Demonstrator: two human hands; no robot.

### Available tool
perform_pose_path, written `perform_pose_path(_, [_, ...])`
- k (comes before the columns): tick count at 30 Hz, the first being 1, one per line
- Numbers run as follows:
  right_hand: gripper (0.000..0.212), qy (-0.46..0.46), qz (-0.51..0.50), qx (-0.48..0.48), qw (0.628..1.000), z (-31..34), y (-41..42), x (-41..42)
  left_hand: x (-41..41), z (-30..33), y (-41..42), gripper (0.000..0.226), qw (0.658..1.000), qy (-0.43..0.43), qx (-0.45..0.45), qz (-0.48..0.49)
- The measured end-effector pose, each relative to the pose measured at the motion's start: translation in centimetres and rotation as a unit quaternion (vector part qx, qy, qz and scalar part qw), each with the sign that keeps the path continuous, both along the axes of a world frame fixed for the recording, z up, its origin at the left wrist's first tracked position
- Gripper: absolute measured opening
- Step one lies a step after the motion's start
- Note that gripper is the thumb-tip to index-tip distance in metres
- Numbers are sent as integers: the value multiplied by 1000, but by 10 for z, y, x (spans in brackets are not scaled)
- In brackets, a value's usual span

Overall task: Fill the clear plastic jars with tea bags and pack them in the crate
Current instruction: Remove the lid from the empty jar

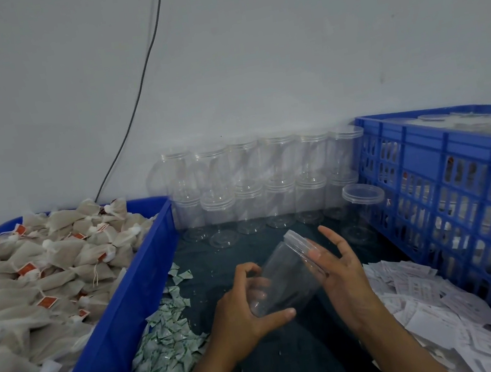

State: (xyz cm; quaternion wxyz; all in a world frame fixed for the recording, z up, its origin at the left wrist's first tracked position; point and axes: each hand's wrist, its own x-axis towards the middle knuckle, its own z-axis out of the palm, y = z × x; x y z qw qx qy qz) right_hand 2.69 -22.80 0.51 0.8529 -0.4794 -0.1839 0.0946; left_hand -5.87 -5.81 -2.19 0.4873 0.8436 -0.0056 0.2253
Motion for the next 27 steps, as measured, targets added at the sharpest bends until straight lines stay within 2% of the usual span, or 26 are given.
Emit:
perform_pose_path(6, [63, 7, 7, 35, 999, 3, -2, 0, 1, 3, 0, 72, 978, 50, -180, -92])
perform_pose_path(10, [62, 78, -4, 89, 993, 4, -5, 3, 4, 2, 1, 74, 971, 48, -219, -85])
perform_pose_path(15, [61, 164, -38, 95, 981, 2, -5, 4, 7, 0, 2, 76, 975, 10, -219, -19])
perform_pose_path(20, [53, 260, -4, 37, 965, -7, -1, 6, 10, -5, 6, 99, 983, 11, -183, 26])
perform_pose_path(22, [52, 288, 8, 17, 958, -10, -1, 5, 12, -7, 5, 94, 986, 15, -165, 25])
perform_pose_path(27, [49, 311, 4, -55, 949, -12, 2, 2, 16, -12, 4, 67, 993, 4, -112, 38])
